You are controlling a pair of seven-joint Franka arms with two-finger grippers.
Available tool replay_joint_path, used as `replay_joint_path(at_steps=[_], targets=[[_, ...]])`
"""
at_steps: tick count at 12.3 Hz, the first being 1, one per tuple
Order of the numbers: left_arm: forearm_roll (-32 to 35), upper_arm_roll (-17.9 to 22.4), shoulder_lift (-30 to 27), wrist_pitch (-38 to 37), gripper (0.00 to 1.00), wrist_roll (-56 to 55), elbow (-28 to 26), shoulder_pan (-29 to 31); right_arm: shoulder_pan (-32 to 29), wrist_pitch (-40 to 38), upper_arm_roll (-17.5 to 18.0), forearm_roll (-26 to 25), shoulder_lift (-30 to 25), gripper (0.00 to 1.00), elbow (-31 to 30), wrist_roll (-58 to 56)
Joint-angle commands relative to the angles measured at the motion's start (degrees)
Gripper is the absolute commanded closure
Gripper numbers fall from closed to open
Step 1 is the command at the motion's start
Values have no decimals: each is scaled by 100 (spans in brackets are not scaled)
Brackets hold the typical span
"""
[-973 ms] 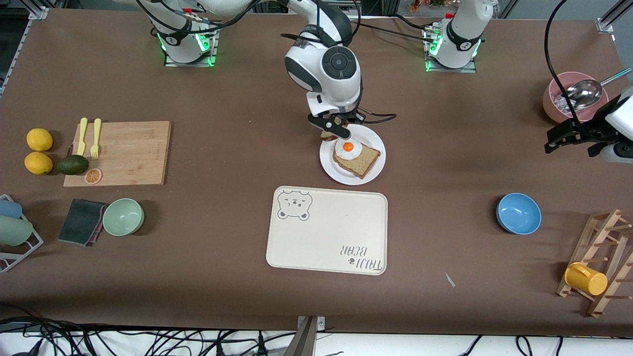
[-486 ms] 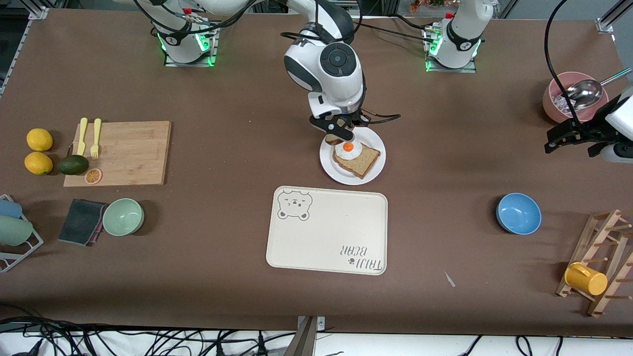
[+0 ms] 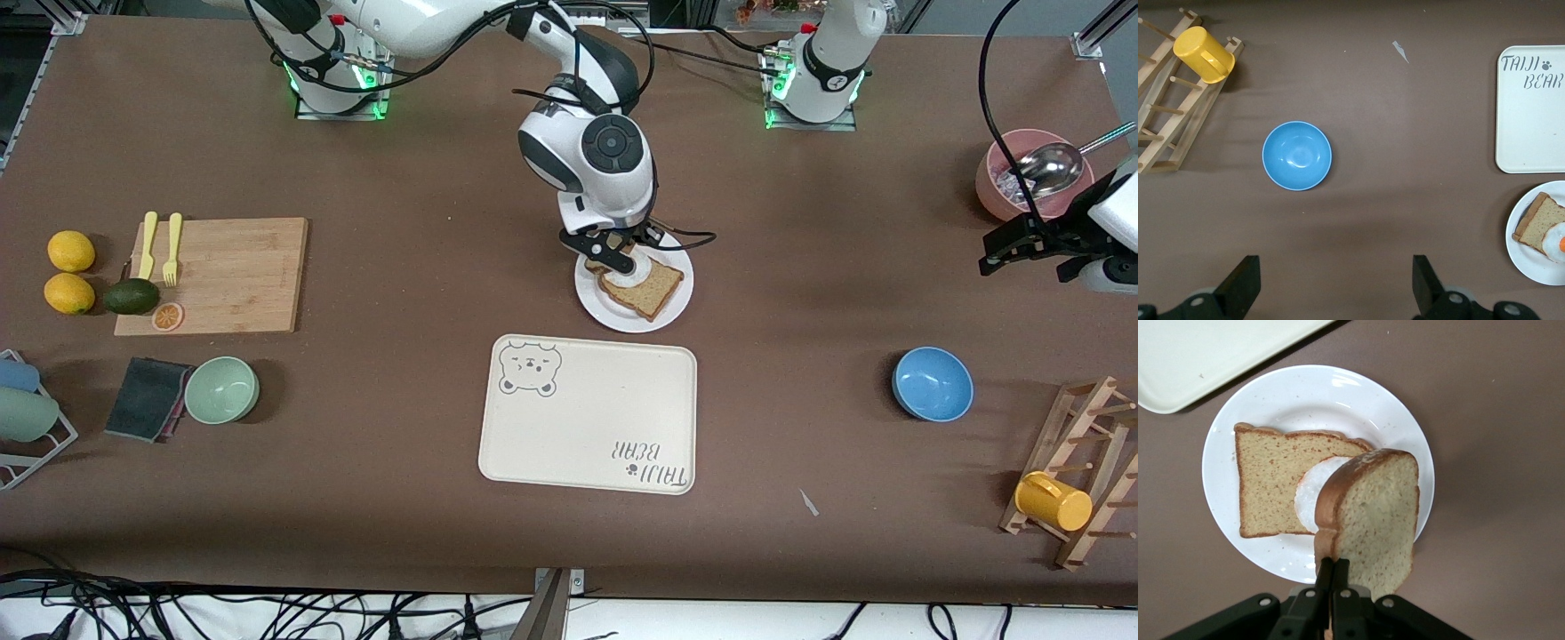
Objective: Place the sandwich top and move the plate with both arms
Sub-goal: 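Lower the bread slice onto the egg and open the right gripper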
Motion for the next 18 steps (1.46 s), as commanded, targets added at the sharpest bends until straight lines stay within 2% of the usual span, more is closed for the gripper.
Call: replay_joint_path(at_steps=[1, 8, 9, 10, 11, 12, 15, 18], targets=[[-68, 7, 56, -66, 0, 33, 136, 7, 59, 10, -4, -205, 243, 100, 241, 51], [-68, 7, 56, -58, 0, 33, 136, 7, 59, 775, -83, -408, 542, 100, 285, 7], [-68, 7, 56, -66, 0, 33, 136, 7, 50, 853, -83, -408, 568, 85, 285, 7], [-68, 7, 56, -66, 0, 33, 136, 7, 59, 880, -101, -538, 577, 41, 285, -19], [-68, 7, 56, -58, 0, 33, 136, 7, 59, 880, -92, -705, 577, 26, 285, -63], [-68, 7, 56, -66, 0, 33, 136, 7, 59, 872, -92, -741, 560, 1, 285, -72], [-68, 7, 56, -58, 0, -2, 136, -11, 50, 610, -109, -742, 402, 1, 294, -124], [-77, 7, 56, -58, 0, 15, 137, -11, -221, -276, -180, -830, -45, 1, 294, -938]])
